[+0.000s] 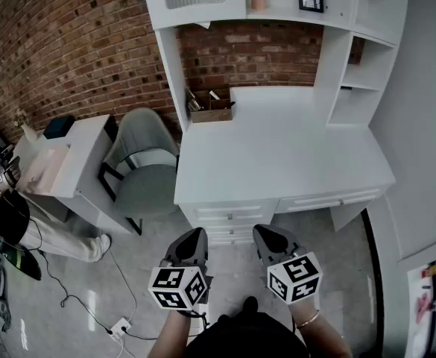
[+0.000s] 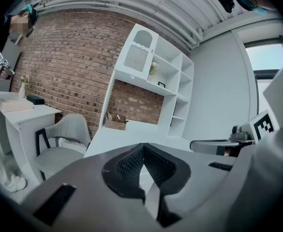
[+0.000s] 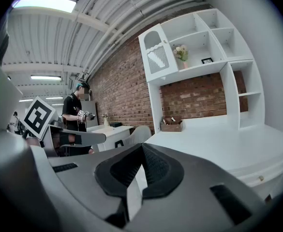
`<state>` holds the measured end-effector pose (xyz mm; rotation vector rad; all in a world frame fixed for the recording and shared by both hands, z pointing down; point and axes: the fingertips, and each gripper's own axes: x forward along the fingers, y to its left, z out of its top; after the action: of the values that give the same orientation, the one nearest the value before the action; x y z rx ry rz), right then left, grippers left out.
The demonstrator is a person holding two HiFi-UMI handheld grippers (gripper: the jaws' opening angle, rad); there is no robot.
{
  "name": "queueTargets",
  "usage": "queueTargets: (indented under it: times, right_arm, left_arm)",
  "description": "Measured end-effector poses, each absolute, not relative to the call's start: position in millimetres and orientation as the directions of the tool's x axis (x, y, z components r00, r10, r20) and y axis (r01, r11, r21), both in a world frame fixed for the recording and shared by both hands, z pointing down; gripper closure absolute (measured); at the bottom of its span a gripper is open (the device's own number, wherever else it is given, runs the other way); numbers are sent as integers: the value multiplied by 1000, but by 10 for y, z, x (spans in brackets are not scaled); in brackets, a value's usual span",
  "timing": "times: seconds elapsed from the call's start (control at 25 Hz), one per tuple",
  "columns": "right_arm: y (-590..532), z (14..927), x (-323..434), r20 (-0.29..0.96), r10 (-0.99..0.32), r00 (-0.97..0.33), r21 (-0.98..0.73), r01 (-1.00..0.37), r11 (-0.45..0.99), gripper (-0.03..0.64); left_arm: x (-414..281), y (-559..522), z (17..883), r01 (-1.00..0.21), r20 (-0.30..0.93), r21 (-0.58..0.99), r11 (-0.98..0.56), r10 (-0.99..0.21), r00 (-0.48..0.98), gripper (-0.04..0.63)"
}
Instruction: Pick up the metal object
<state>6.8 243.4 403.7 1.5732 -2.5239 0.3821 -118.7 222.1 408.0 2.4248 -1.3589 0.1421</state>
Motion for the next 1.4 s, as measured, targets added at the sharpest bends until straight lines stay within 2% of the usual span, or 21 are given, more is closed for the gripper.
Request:
queueTargets:
  times: [0.92,1.4]
  right_arm:
    - [1754,4060,579,210,-852,-479,-184,-876,447,612]
    - [643,4189,668,241,-855,-458,-192,-887,421,612]
  left_arm:
    - [-819,1492,4032,-894,272,190,-406,-853,445,586]
    - [-837,357,4250,-892,293,235,-387,-847,444,586]
